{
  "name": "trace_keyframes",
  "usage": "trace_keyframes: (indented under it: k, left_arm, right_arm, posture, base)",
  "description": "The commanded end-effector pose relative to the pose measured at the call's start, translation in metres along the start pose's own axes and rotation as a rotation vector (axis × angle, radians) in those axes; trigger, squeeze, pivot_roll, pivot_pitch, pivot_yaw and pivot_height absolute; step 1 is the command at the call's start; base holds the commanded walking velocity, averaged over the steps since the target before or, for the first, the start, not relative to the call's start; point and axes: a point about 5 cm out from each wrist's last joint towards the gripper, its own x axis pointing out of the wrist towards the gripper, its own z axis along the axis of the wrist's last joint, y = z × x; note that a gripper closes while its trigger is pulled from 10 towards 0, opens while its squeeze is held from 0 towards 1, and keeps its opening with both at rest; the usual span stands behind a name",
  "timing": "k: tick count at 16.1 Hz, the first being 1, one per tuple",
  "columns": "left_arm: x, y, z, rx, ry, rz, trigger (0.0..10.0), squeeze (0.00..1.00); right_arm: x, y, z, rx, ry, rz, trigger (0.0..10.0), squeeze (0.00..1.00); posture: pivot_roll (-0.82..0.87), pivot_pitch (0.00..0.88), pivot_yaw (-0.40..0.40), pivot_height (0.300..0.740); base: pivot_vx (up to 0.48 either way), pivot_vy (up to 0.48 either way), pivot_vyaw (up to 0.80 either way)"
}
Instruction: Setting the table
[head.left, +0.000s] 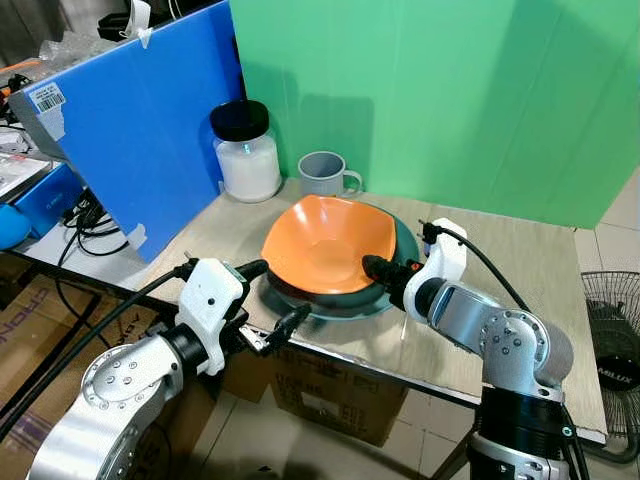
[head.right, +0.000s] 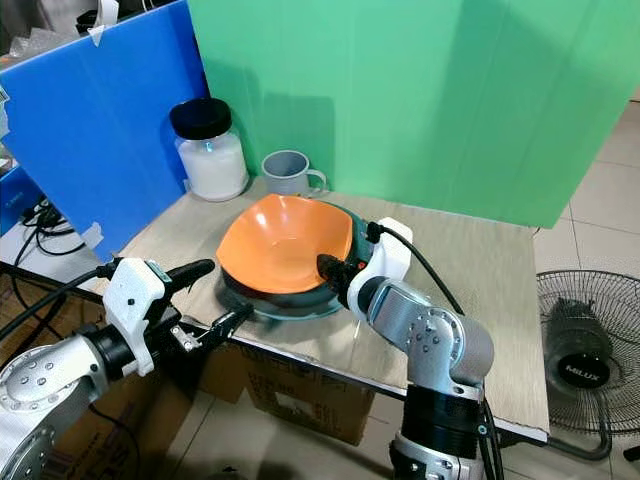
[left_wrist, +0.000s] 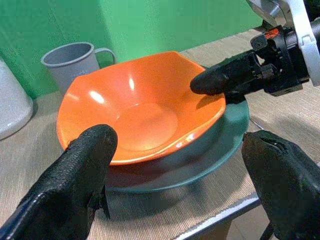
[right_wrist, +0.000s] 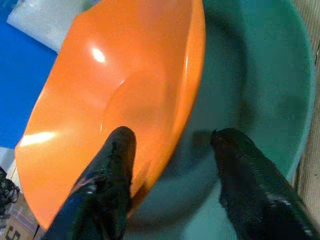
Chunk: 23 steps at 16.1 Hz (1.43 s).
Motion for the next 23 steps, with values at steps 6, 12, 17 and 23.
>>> trace_keyframes:
  k: [6,12,17,23]
  left_arm:
    - [0.000,-0.002,0.002,0.021,0.005,-0.001,10.0,0.00]
    - [0.000,-0.002,0.002,0.029,0.003,0.000,10.0,0.00]
    - [0.000,-0.001,0.000,0.037,0.005,0.002,10.0,0.00]
    - [0.000,0.001,0.001,0.051,-0.001,0.003,10.0,0.00]
  right_arm:
    - [0.006,0.023,-0.007,0.100,0.033,0.091,0.0,0.00]
    - [0.005,0.028,-0.005,0.092,-0.017,0.136,0.0,0.00]
    - [0.004,0.034,-0.010,0.030,-0.005,0.178,0.0,0.00]
    - [-0.001,0.034,0.001,0.138,-0.097,0.216,0.0,0.00]
  posture:
    - [0.13,0.000,0.050,0.740]
    - [0.14,0.000,0.047,0.740]
    - [0.14,0.000,0.045,0.740]
    - [0.13,0.000,0.051,0.740]
  base:
    - [0.000,0.000,0.00]
    - [0.000,0.000,0.00]
    - [0.000,0.000,0.00]
    - [0.000,0.000,0.00]
